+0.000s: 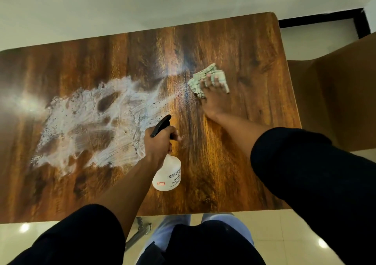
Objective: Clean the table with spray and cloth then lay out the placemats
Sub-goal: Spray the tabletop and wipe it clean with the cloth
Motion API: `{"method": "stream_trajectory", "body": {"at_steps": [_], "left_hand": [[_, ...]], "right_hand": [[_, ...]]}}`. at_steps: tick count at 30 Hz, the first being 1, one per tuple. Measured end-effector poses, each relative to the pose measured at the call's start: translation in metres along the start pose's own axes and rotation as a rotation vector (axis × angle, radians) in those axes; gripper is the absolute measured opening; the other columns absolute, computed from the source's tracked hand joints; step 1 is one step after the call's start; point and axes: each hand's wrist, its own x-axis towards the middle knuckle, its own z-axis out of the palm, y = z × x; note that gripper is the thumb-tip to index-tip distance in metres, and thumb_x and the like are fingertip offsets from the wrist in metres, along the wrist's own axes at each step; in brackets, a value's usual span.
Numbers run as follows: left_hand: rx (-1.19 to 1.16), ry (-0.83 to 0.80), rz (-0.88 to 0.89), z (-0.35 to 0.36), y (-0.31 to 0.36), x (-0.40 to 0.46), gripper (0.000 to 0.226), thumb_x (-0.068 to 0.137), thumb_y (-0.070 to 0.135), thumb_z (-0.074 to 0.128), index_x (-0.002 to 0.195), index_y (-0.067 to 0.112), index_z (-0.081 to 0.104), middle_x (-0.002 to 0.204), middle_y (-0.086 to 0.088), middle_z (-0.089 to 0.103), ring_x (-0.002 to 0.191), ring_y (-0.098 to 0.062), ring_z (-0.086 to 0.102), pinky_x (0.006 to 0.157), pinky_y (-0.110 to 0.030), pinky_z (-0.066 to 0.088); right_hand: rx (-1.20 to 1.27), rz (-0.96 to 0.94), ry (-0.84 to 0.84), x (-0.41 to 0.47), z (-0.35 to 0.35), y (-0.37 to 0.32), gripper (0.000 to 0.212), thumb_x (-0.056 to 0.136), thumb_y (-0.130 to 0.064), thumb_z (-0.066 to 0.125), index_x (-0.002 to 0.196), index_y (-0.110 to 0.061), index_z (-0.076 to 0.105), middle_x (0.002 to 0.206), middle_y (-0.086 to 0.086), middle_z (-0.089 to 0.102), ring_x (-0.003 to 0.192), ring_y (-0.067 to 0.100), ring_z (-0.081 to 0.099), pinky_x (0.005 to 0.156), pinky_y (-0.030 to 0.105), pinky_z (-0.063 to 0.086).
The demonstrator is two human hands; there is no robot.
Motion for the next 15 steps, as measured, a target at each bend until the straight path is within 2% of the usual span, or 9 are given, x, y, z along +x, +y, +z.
{"method": "stream_trajectory", "body": {"at_steps": [4,8,10,13,15], "left_hand": [[-0.008,0.042,0.006,-0.012,-0.002,0.001,0.018,0.095,0.007,0.065,0.081,0.003,0.076,0.069,-0.020,0.074,0.044,-0.025,0.042,0.040,-0.026,0.039],[0.008,0.067,-0.002,-0.016,-0.006,0.003,0.021,0.094,0.008,0.066,0.076,0.001,0.074,0.073,-0.022,0.075,0.051,-0.027,0.047,0.040,-0.025,0.040],[0.006,0.073,-0.019,-0.015,-0.007,0.005,0.020,0.093,0.008,0.066,0.077,0.000,0.074,0.073,-0.022,0.075,0.046,-0.025,0.045,0.041,-0.026,0.040],[-0.013,0.067,-0.031,-0.012,-0.006,0.010,0.019,0.094,0.008,0.066,0.080,-0.001,0.075,0.073,-0.022,0.076,0.042,-0.024,0.043,0.043,-0.027,0.041],[-0.022,0.067,-0.032,-0.010,-0.005,0.013,0.019,0.094,0.008,0.065,0.082,-0.002,0.074,0.075,-0.022,0.076,0.041,-0.024,0.044,0.042,-0.026,0.041]], "right_hand": [[-0.040,-0.271,-0.148,-0.009,0.017,-0.046,0.067,0.107,-0.034,0.041,0.164,-0.028,0.006,0.170,0.000,-0.010,0.158,0.026,-0.012,0.127,0.042,-0.007],[-0.068,-0.452,-0.259,-0.003,0.013,-0.034,0.071,0.106,-0.026,0.045,0.164,-0.031,0.003,0.170,-0.005,-0.014,0.155,0.018,-0.019,0.129,0.044,-0.007],[-0.062,-0.424,-0.258,0.009,0.000,-0.015,0.069,0.106,-0.027,0.046,0.163,-0.035,0.007,0.169,-0.010,-0.010,0.154,0.015,-0.016,0.124,0.041,-0.010],[-0.004,-0.209,-0.107,0.025,-0.017,0.019,0.066,0.107,-0.031,0.045,0.162,-0.038,0.010,0.171,-0.010,-0.002,0.158,0.021,-0.002,0.128,0.052,0.009],[0.072,-0.025,-0.041,0.036,-0.026,0.045,0.066,0.107,-0.027,0.043,0.164,-0.035,0.010,0.172,-0.006,0.000,0.159,0.025,-0.001,0.129,0.051,0.011]]}}
